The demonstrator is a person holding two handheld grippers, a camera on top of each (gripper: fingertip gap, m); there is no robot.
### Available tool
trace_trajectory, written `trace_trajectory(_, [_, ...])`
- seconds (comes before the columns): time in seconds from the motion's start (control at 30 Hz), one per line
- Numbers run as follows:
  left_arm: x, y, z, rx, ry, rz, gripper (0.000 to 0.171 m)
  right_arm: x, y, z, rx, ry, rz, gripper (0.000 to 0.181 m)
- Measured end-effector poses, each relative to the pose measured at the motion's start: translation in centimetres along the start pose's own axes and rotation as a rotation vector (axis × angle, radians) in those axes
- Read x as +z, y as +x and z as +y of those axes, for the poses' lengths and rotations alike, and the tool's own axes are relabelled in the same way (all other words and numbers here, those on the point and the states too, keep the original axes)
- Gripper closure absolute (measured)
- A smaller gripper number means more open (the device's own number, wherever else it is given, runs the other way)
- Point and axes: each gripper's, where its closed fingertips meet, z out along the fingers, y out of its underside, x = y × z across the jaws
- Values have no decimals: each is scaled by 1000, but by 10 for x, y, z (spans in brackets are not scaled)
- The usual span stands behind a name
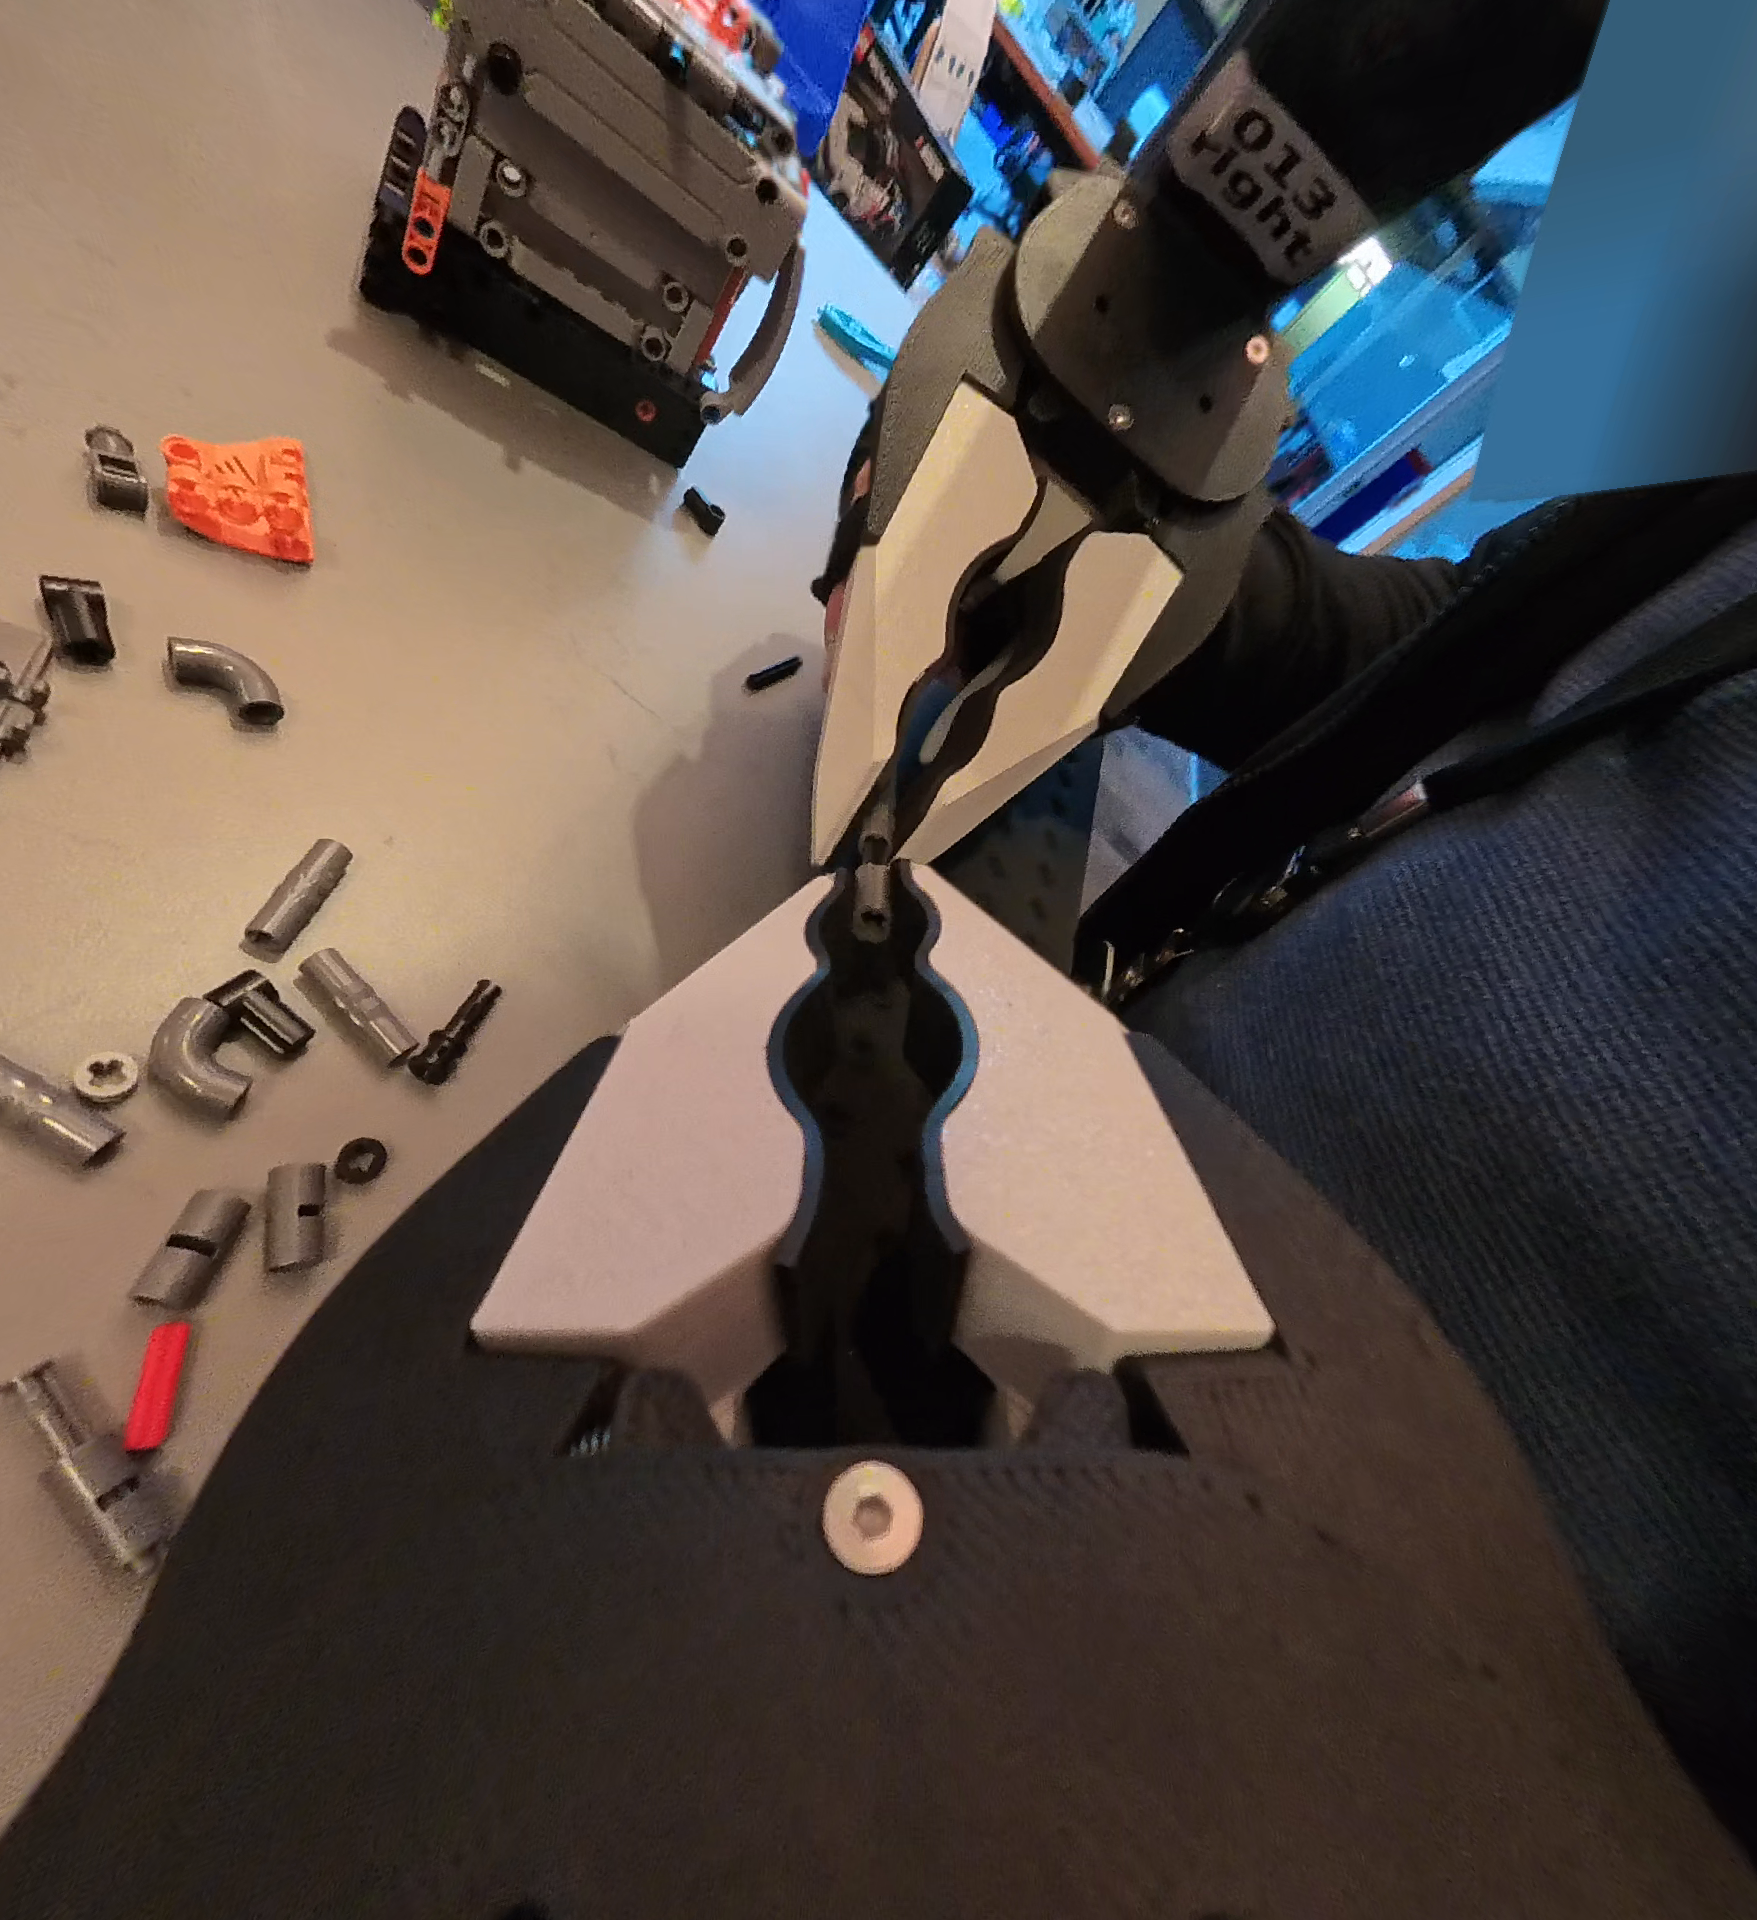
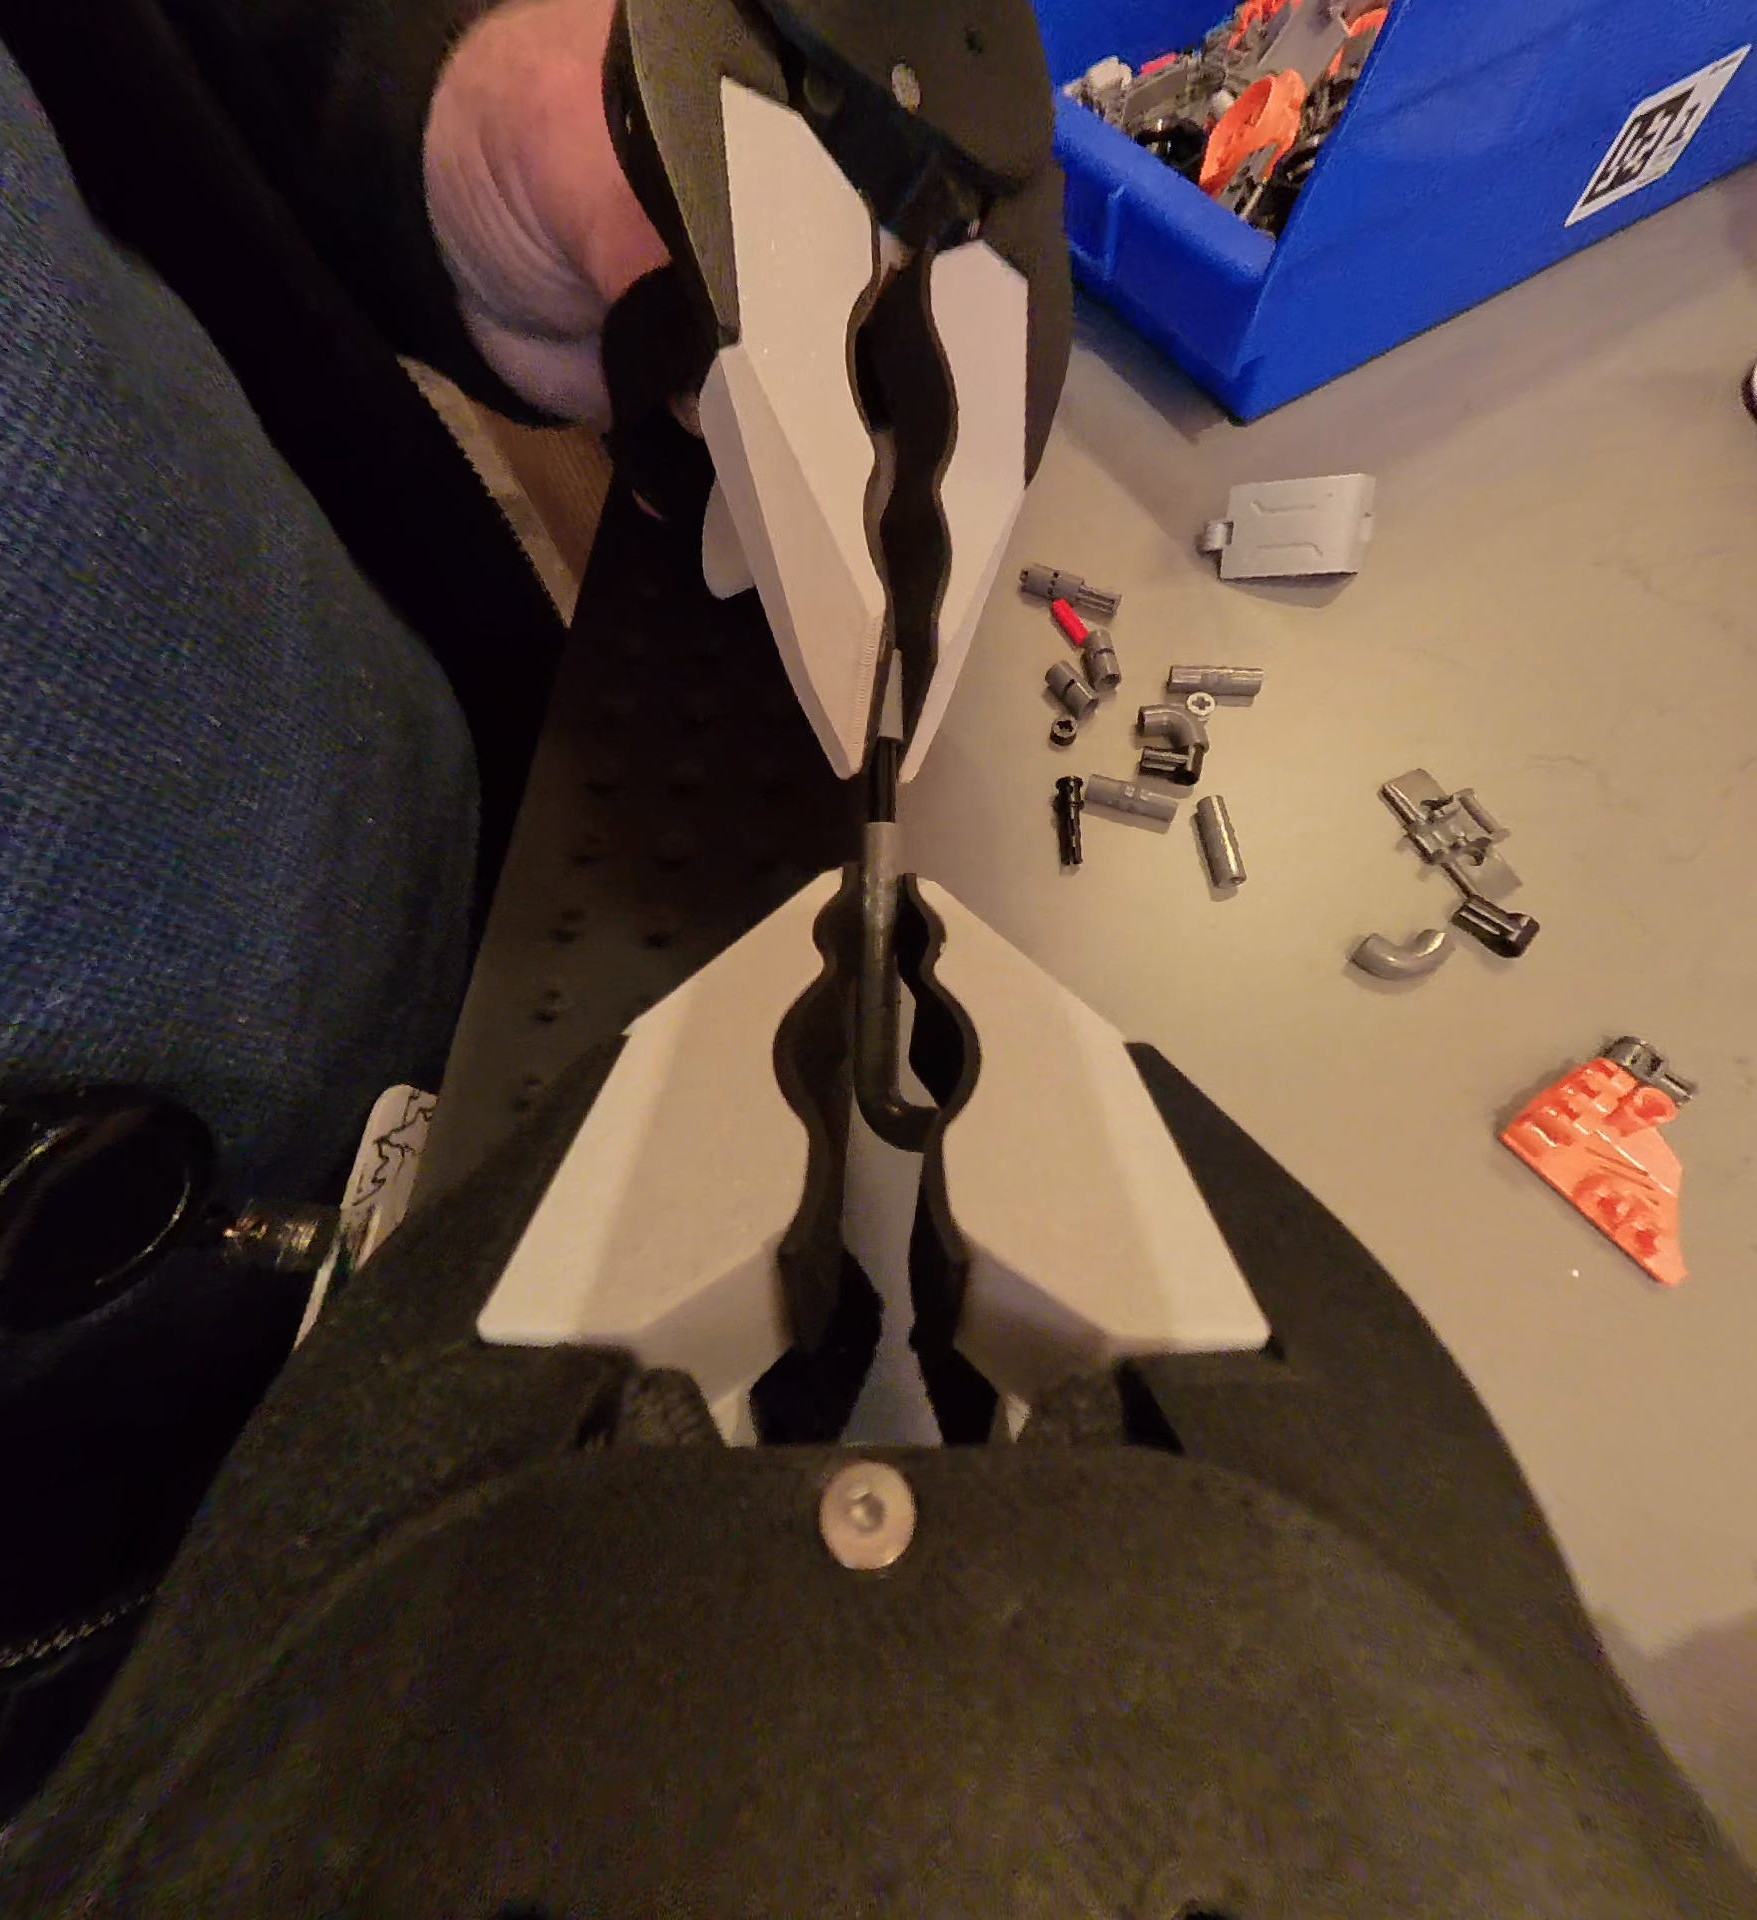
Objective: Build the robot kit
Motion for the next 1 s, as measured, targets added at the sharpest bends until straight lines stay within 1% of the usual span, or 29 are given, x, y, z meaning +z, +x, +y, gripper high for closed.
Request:
trace_trajectory(0.17, [0,-2,2,-47,21,16,168,2,-1,4,3,10,-3,178])
trace_trajectory(0.23, [1,-1,4,-37,11,13,168,3,-3,4,13,24,-9,177])
trace_trajectory(0.27, [0,-1,5,-45,11,16,168,3,-2,11,13,-3,-3,177])
trace_trajectory(0.3, [-4,-7,2,-64,39,-5,167,3,3,28,-1,-76,26,178])
trace_trajectory(0.33, [-24,-17,-14,-140,156,-3,168,-1,6,39,28,-88,32,178])
trace_trajectory(0.37, [-44,-30,-20,-193,212,-16,170,-6,0,28,76,-11,-13,178])
trace_trajectory(0.4, [-39,-32,-8,-161,129,-46,169,-5,-7,11,42,22,-34,178])
trace_trajectory(0.43, [-20,-22,5,-89,20,-53,168,1,-10,2,-22,-2,-27,178])
trace_trajectory(0.47, [-4,-11,10,-37,-35,-35,167,5,-6,-1,-32,-10,-18,177])
trace_trajectory(0.5, [3,-14,12,-24,-65,-58,167,7,0,4,-8,-14,-6,177])
trace_trajectory(0.53, [1,-20,13,-46,-69,-76,167,7,5,11,10,-26,6,178])
trace_trajectory(0.57, [-3,-25,8,-52,-39,-102,167,6,5,16,15,-38,9,178])
trace_trajectory(0.6, [-6,-30,11,-36,-58,-139,167,5,3,19,18,-52,3,178])
trace_trajectory(0.67, [-6,-39,28,-50,-168,-189,167,3,5,29,35,-84,9,178])
trace_trajectory(0.77, [-6,-51,36,-22,-229,-278,165,3,9,37,55,-98,15,177])
trace_trajectory(0.9, [-12,-67,41,29,-295,-384,148,2,12,38,63,-100,22,177])
trace_trajectory(1.0, [-17,-68,32,38,-253,-394,139,-1,16,35,65,-85,41,178])
